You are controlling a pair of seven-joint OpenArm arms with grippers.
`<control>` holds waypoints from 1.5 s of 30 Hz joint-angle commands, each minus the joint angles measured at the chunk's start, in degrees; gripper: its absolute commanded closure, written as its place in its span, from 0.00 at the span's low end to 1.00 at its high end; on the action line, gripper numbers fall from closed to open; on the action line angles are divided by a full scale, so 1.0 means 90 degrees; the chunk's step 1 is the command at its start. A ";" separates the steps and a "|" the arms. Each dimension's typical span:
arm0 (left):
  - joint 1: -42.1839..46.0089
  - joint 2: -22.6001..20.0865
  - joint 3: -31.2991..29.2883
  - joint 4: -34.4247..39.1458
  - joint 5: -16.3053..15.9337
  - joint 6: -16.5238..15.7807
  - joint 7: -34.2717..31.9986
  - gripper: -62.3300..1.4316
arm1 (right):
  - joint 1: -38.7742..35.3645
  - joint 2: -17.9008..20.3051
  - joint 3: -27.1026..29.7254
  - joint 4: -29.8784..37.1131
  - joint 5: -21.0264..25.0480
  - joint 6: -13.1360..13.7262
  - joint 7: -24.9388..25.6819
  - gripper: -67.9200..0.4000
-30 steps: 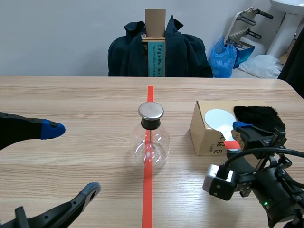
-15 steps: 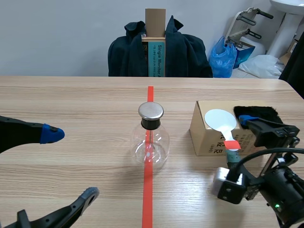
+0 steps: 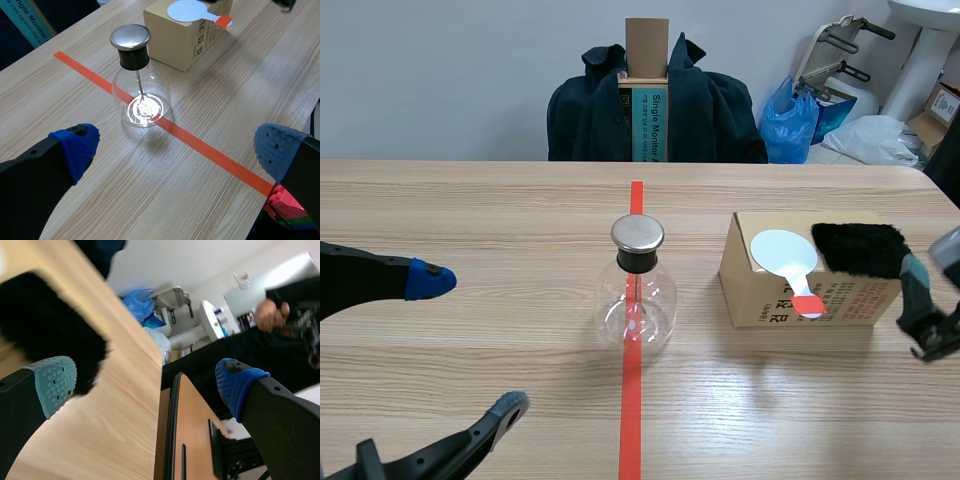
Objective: Do the electroscope experiment.
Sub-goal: 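Return to the home posture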
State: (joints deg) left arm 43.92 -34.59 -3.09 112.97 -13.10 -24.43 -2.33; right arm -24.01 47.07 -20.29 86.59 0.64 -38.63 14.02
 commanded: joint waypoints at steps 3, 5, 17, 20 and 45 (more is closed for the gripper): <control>-0.0036 0.0049 -0.0102 0.0075 -0.0068 -0.0010 -0.0138 0.00 | 0.0104 0.0041 0.0682 0.0510 0.0345 0.0257 0.0369 0.16; -0.0090 0.0049 -0.0163 0.0075 -0.0068 -0.0012 -0.0138 0.00 | 0.0109 0.0039 0.0947 0.0733 0.0464 0.0481 0.0471 0.16; -0.0245 0.0049 -0.0386 0.0075 -0.0066 -0.0010 -0.0289 0.00 | 0.0359 -0.0012 0.1933 0.1894 0.3696 0.2334 0.0743 0.16; -0.0245 0.0049 -0.0444 0.0075 -0.0068 -0.0007 -0.0289 0.00 | 0.0359 -0.0121 0.1972 0.1970 0.4221 0.2795 0.0721 0.16; -0.0243 0.0049 -0.0452 0.0075 -0.0068 -0.0010 -0.0284 0.00 | 0.0352 -0.0860 0.1970 0.1982 0.1948 0.5826 0.0699 0.16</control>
State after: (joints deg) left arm 41.58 -34.59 -6.85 112.97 -13.10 -24.45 -4.32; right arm -21.52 38.74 -3.09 104.18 17.69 14.39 19.42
